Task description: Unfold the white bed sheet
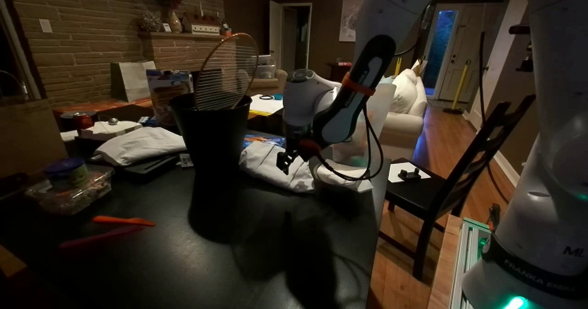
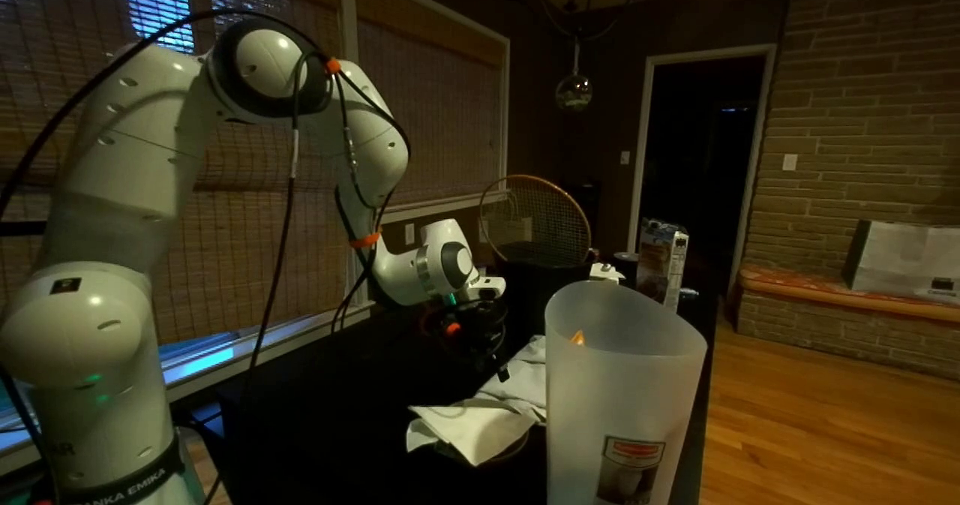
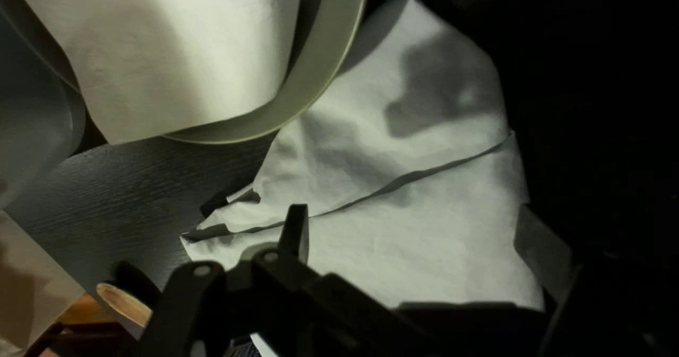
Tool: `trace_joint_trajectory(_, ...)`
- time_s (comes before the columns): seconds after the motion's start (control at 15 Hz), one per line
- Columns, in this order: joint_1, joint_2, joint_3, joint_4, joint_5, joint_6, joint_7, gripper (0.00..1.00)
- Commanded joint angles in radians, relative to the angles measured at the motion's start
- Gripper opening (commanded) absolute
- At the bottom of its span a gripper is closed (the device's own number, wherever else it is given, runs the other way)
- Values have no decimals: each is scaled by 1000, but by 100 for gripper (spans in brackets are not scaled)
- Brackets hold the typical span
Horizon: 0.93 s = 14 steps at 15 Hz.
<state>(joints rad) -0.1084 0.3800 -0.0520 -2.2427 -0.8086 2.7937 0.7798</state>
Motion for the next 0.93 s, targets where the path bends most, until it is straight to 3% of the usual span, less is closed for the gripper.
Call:
trace_joint_trajectory(0.0,2,6,0,7,0,-1,2,100)
trace_joint_trajectory(0.33,37,74,-31,79,-77,68,45,100)
trace_joint_trajectory(0.47,82,101,-73,120,-152,96,112,100)
trace_joint_trajectory(0.87,189,219,-150,234,-238,131,278,100)
